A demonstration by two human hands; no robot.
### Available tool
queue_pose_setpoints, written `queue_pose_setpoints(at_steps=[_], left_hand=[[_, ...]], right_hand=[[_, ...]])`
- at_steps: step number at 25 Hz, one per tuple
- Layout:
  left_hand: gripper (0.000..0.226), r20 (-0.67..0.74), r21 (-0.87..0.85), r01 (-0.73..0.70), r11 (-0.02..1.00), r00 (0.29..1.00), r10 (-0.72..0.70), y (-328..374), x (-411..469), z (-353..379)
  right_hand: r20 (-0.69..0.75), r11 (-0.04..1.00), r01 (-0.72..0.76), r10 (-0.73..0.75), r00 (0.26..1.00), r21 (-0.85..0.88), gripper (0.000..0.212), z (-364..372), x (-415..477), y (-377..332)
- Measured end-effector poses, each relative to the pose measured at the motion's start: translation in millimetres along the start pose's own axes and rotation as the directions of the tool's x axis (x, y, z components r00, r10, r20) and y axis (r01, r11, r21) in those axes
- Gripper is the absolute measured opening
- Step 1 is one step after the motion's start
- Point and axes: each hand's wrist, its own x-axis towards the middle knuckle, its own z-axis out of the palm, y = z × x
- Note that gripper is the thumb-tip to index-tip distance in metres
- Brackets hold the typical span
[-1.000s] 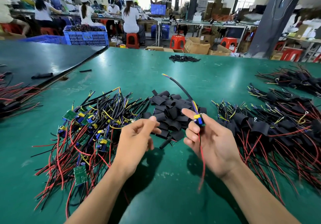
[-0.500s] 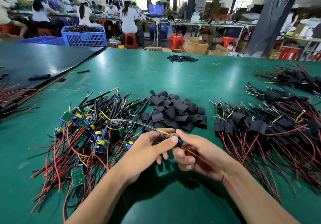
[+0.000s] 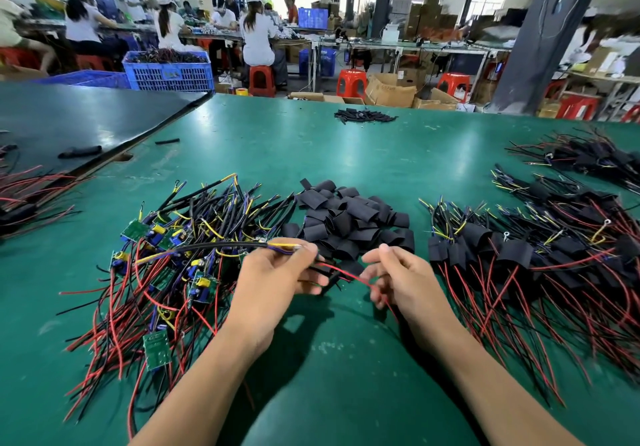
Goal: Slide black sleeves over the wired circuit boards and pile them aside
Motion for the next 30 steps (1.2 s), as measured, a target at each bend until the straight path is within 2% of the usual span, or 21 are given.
queue_pose_setpoints(at_steps=[2, 3, 4, 6, 9, 14, 18, 22, 24, 27, 29, 30], left_hand=[[0.003, -0.117, -0.054, -0.050, 0.997, 0.992, 0.044, 4, 3, -5], [0.004, -0.159, -0.065, -0.069, 0.995, 0.986, 0.058, 5, 4, -7], [0.009, -0.194, -0.067, -0.081, 0.994, 0.979, 0.067, 6, 4, -8], [0.013, -0.247, -0.057, -0.097, 0.994, 0.966, 0.080, 6, 5, -9], [0.015, -0.294, -0.054, -0.102, 0.993, 0.952, 0.082, 6, 6, -11], [0.016, -0.271, -0.027, -0.036, 0.999, 0.962, 0.028, 3, 7, -12], [0.018, -0.239, 0.084, 0.002, 0.997, 0.971, 0.018, -2, 8, -13], [0.017, -0.230, 0.130, 0.027, 0.991, 0.973, 0.004, -3, 9, -14], [0.016, -0.215, 0.117, 0.045, 0.992, 0.976, -0.019, -3, 9, -13], [0.014, -0.223, 0.039, 0.041, 0.998, 0.974, -0.032, 0, 9, -12], [0.012, -0.248, -0.029, 0.016, 0.999, 0.969, -0.023, 3, 8, -12], [0.013, -0.259, -0.047, -0.003, 0.999, 0.966, -0.009, 4, 8, -13]], right_hand=[[-0.074, 0.935, 0.185, -0.216, 0.974, -0.303, 0.015, -9, 1, 5], [-0.019, 0.841, 0.277, -0.322, 0.946, -0.464, 0.012, -12, 0, 6], [0.082, 0.725, 0.350, -0.378, 0.922, -0.593, 0.019, -12, -1, 7], [0.275, 0.539, 0.423, -0.336, 0.901, -0.729, 0.039, -11, -1, 10], [0.351, 0.398, 0.442, -0.281, 0.893, -0.804, 0.042, -6, -6, 11], [0.391, 0.309, 0.435, -0.195, 0.900, -0.846, 0.050, -1, -5, 9], [0.405, 0.228, 0.435, -0.167, 0.899, -0.871, 0.045, 1, -2, 8], [0.400, 0.246, 0.448, -0.222, 0.889, -0.860, 0.047, 0, -3, 11], [0.365, 0.341, 0.457, -0.301, 0.881, -0.821, 0.047, -1, -4, 11], [0.131, 0.574, 0.482, -0.544, 0.829, -0.662, 0.040, -2, -5, 8], [-0.049, 0.660, 0.472, -0.609, 0.792, -0.584, 0.035, -5, -5, 3], [-0.091, 0.680, 0.453, -0.604, 0.792, -0.577, 0.034, -8, -5, 0]])
